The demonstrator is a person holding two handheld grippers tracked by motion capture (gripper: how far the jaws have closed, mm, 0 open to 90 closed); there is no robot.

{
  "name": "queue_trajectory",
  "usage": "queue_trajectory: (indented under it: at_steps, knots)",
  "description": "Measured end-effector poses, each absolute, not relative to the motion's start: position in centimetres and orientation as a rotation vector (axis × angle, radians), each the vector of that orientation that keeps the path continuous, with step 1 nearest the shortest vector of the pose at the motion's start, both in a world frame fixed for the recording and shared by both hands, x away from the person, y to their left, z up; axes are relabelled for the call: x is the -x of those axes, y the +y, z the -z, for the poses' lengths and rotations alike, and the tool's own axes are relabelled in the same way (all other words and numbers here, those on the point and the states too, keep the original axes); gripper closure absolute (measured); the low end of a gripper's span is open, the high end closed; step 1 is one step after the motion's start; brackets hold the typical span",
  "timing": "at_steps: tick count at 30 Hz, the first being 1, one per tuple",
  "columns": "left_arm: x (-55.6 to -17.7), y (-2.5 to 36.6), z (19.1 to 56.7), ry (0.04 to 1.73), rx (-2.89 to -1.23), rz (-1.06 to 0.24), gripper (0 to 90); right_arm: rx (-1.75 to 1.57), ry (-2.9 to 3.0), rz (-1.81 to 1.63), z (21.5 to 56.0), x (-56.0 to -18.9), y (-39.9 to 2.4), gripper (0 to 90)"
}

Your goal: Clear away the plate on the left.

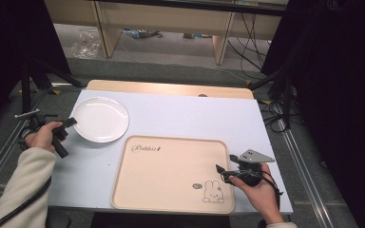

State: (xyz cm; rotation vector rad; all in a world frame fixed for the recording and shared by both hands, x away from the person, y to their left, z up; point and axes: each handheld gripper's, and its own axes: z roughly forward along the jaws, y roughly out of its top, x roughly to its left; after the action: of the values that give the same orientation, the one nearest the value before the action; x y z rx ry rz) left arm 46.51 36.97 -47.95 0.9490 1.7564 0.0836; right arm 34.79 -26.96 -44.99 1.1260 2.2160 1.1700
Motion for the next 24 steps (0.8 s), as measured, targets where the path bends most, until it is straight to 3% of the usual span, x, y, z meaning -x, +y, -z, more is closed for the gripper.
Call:
queue_trajectory:
  at_steps: [24]
  knots:
    - [-46.31, 37.02, 47.66, 1.709, -0.872, -0.024, 87.4, -1.129, 2.22, -1.155, 44.88, -34.73, -27.0, 31.3]
